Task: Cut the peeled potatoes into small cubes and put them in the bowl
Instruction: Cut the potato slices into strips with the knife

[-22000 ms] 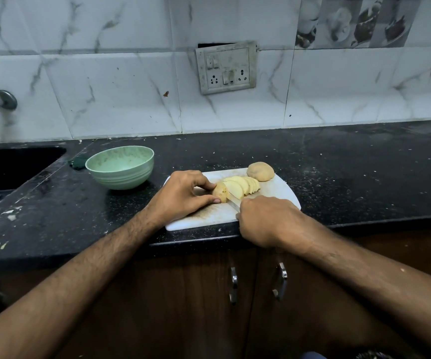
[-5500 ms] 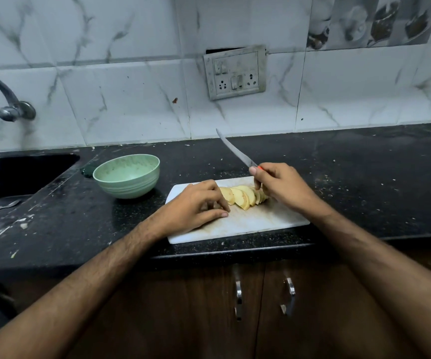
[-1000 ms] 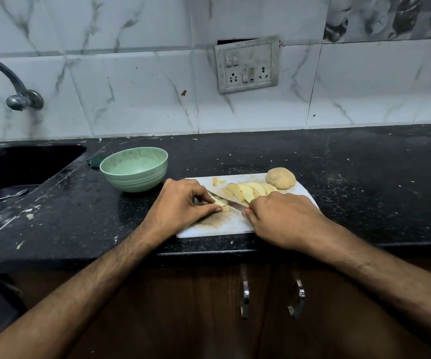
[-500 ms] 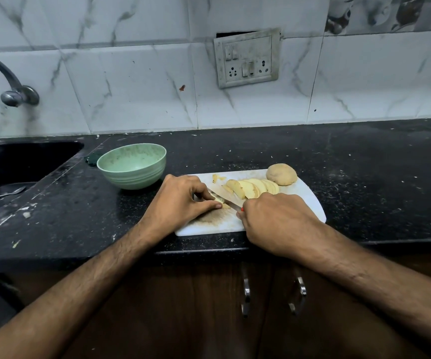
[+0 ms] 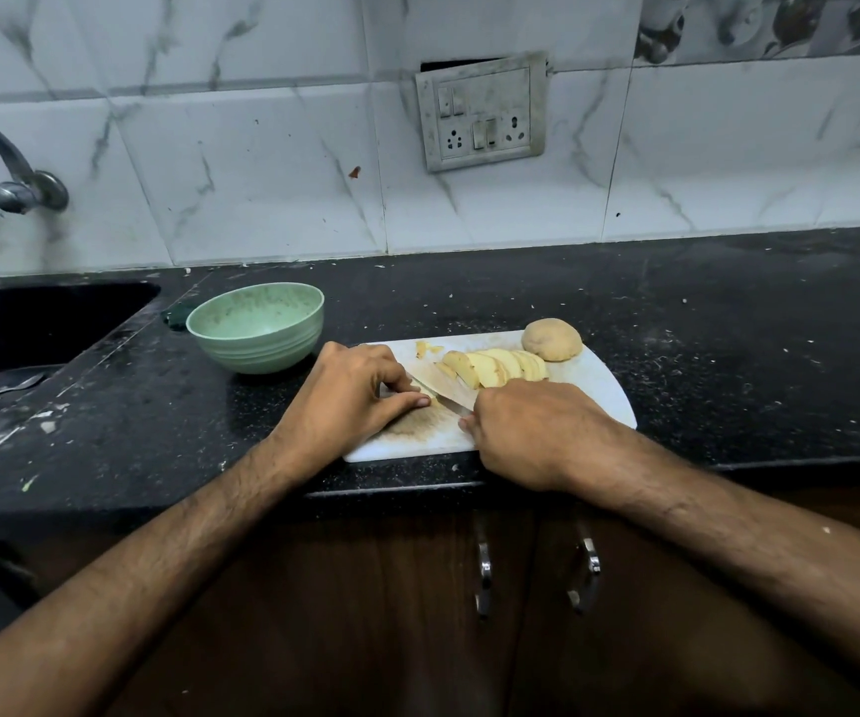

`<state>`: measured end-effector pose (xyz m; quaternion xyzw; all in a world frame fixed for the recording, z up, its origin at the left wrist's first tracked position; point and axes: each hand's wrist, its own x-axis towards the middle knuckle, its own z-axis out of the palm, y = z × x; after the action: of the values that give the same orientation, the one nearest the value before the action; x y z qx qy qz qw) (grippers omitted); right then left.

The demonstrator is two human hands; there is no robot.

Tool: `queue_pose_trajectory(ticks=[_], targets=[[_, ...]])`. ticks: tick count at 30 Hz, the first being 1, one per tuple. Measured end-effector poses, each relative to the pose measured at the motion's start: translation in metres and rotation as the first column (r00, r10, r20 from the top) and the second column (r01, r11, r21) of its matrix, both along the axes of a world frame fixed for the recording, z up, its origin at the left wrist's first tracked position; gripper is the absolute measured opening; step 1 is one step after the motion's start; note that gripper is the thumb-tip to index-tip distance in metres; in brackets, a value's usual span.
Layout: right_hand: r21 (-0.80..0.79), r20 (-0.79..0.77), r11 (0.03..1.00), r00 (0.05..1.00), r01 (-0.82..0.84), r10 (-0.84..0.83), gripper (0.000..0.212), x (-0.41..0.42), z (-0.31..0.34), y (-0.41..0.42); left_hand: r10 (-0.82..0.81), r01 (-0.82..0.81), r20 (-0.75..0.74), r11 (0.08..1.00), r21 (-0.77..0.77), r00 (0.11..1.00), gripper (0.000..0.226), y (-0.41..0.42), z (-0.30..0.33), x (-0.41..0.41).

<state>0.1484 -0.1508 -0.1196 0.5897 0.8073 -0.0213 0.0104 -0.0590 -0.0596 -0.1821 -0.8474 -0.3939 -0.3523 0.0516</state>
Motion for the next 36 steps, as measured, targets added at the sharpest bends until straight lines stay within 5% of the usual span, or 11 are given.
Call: queue_pose_trajectory(ticks=[10, 26, 36], targets=[[0.045, 0.090, 0.998, 0.995, 0.042, -0.046, 0.030, 0.025, 0.007, -0.020, 0.037, -0.034, -0.046, 0.998, 0.054, 0.998, 0.033, -0.002, -0.002, 0.000], [0.042, 0.025, 0.996, 0.997, 0.075, -0.076, 0.036, -0.002, 0.003, -0.008, -0.020, 0.020, 0.027, 1.000, 0.023, 0.999, 0.012, -0.008, 0.004, -0.002], [-0.002, 0.034, 0.997, 0.997, 0.072, -0.072, 0.015, -0.017, 0.004, -0.005, -0.052, 0.052, 0.021, 0.999, 0.002, 0.998, 0.014, -0.007, 0.004, -0.001]])
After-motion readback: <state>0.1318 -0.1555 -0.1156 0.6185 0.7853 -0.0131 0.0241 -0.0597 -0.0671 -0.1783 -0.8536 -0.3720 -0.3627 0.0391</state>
